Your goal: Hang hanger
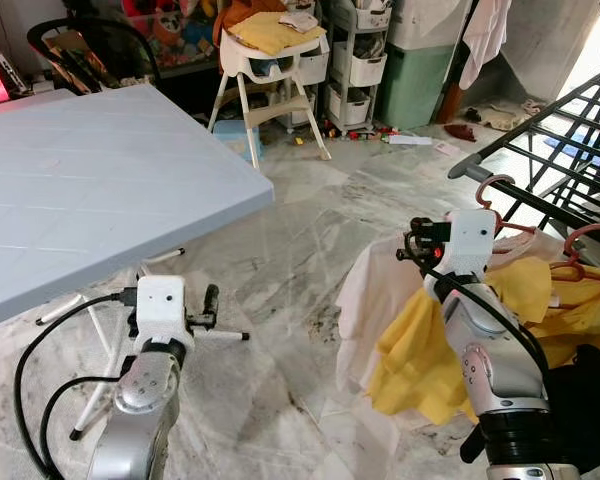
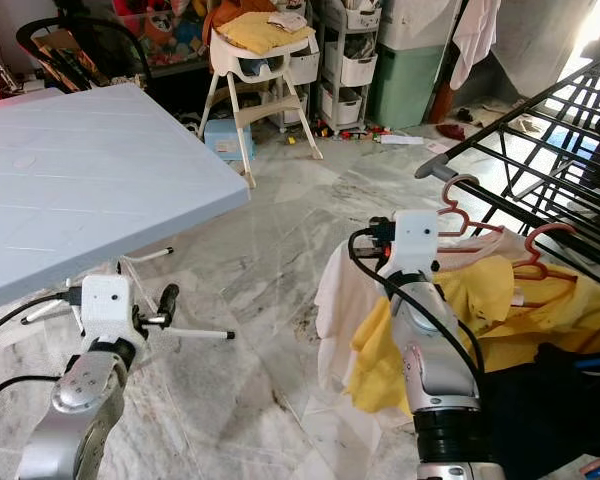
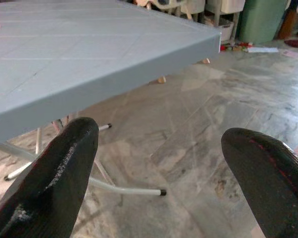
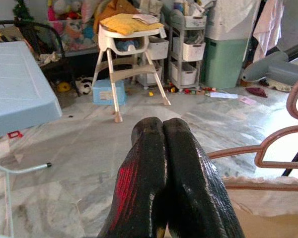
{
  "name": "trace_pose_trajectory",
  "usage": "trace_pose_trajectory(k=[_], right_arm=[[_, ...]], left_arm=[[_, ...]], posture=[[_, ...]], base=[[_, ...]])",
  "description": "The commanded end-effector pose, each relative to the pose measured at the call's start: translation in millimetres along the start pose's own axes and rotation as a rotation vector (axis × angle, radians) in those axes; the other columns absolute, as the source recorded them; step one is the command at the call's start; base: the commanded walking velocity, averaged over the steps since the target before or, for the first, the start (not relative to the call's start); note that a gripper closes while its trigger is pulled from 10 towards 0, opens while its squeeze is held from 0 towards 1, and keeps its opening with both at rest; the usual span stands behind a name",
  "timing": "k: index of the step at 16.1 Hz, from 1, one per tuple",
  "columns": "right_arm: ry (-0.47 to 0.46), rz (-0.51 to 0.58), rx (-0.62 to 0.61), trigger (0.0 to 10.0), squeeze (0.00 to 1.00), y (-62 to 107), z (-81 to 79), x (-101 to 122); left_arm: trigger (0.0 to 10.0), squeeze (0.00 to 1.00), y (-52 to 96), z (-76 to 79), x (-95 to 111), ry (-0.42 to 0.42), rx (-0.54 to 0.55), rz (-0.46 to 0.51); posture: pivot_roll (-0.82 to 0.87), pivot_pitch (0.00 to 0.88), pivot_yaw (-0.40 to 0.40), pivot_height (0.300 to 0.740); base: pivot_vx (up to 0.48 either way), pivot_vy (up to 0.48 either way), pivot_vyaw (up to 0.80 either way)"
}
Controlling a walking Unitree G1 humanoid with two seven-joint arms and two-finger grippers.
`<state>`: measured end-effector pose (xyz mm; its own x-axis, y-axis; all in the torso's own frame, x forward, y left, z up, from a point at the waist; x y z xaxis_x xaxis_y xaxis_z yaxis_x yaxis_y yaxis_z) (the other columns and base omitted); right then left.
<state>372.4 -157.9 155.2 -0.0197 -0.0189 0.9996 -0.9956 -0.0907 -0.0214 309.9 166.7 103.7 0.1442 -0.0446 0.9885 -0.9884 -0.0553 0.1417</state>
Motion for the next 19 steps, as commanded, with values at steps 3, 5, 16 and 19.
trace_pose_trajectory(k=[3, 5, 16, 19], right_arm=[[-0.011, -0.001, 0.004, 10.0, 0.0, -2.7, -5.9, 1.0], [0.005, 0.003, -0.002, 10.0, 0.0, 0.9, -3.1, -0.5], [0.048, -0.081, 0.017, 10.0, 0.0, 53.8, 24.2, -10.3], [0.095, -0.164, 0.082, 10.0, 0.0, 74.2, 11.7, -21.6]], left_arm=[[10.0, 0.0, -9.5, 3.9, 14.2, 0.046, -0.016, 0.034], [10.0, 0.0, -9.1, 5.8, 12.3, 0.075, -0.025, 0.035], [10.0, 0.0, 55.7, -32.3, -33.5, -0.032, -0.022, -0.09], [10.0, 0.0, 59.4, -27.3, -24.0, -0.092, -0.033, -0.036]], posture=[[0.03, 0.032, 0.014, 0.74], [0.02, 0.017, 0.021, 0.74], [0.0, 0.0, 0.049, 0.74], [0.01, 0.0, 0.047, 0.74]], base=[[0.0, 0.0, -0.8], [0.0, 0.0, -0.8], [0.0, 0.0, -0.63], [0.0, 0.0, 0.0]])
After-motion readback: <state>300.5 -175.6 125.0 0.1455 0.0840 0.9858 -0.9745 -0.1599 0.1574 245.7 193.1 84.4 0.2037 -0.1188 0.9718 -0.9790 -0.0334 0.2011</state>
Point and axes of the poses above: a point about 5 cm out from each wrist's last joint towards the gripper, its own y axis pointing back from the gripper into the wrist, its own x axis along the axis of the wrist's last joint, z = x × y, the point moved 4 cm from there along -y, pointing out of the wrist towards the gripper, and after that the axes turned 1 degree about y, right-handed, at the moved point
